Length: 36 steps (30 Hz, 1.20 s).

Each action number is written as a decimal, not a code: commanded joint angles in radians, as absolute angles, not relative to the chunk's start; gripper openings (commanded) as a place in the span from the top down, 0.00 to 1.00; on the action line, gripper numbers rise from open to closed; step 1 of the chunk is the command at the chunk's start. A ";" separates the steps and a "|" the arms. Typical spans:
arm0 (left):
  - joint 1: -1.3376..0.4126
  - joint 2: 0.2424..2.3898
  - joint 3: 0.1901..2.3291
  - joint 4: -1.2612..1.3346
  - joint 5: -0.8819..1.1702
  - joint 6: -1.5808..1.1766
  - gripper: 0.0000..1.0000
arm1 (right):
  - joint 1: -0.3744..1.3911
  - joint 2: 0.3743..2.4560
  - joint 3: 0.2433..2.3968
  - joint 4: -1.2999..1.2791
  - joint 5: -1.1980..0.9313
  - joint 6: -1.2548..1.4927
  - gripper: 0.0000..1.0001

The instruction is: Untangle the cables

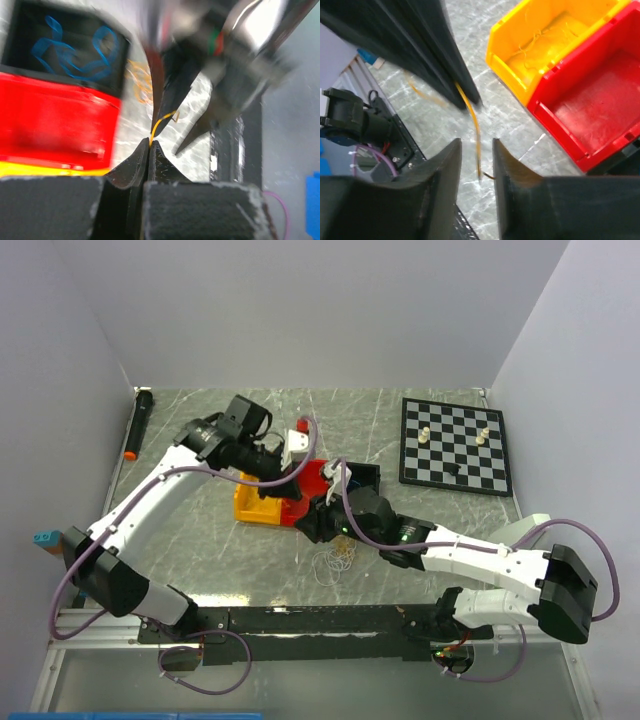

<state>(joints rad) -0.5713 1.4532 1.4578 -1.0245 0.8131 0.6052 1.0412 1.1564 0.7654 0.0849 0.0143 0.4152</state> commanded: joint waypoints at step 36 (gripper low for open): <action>-0.575 1.193 1.565 -1.022 0.594 0.479 0.99 | 1.046 1.594 0.831 -0.041 0.058 0.583 0.71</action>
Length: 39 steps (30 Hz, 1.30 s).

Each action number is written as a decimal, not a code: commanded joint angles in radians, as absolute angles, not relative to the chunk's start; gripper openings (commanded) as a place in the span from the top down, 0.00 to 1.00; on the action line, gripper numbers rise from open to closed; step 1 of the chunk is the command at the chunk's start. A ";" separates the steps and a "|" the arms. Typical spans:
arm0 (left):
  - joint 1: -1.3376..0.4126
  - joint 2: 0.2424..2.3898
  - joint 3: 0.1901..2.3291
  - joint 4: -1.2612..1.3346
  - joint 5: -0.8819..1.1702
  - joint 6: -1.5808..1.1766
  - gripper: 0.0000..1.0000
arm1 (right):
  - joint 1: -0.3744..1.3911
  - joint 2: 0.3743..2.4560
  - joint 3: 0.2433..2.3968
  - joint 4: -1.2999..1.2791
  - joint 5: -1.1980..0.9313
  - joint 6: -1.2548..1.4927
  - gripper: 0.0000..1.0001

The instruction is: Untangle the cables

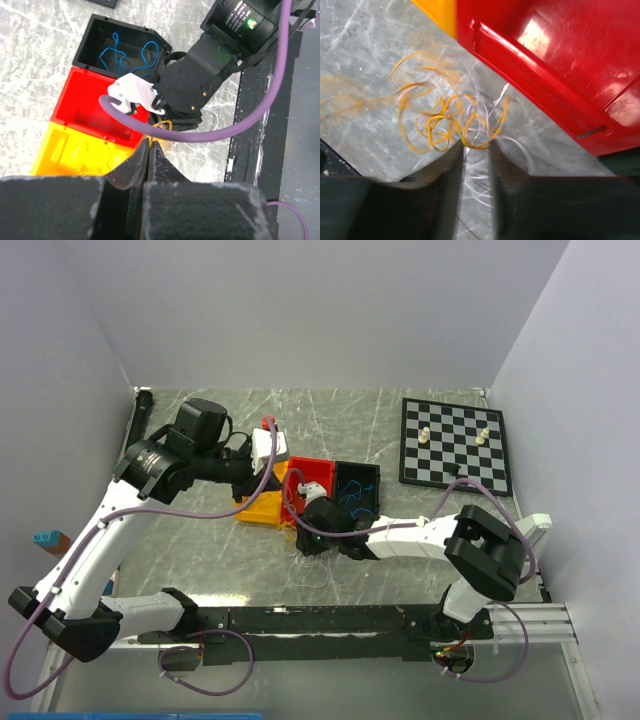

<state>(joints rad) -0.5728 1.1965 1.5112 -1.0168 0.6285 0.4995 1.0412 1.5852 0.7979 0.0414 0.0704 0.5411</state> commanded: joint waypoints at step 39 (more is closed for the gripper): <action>-0.565 1.160 1.827 -0.158 -0.413 0.514 0.99 | 1.048 1.011 0.410 -0.405 0.169 0.873 1.00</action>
